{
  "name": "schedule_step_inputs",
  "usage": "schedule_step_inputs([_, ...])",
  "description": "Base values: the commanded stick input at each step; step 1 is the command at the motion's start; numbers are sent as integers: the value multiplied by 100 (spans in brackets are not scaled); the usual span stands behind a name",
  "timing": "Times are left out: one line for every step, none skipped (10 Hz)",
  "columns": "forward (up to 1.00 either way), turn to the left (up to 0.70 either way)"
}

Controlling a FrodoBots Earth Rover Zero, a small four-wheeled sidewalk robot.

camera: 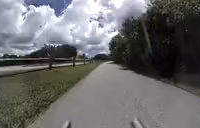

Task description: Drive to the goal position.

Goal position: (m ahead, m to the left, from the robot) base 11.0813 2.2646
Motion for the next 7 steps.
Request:
schedule_step_inputs([70, 1])
schedule_step_inputs([70, 1])
schedule_step_inputs([70, 1])
schedule_step_inputs([70, 1])
schedule_step_inputs([70, 1])
schedule_step_inputs([70, 1])
schedule_step_inputs([70, 1])
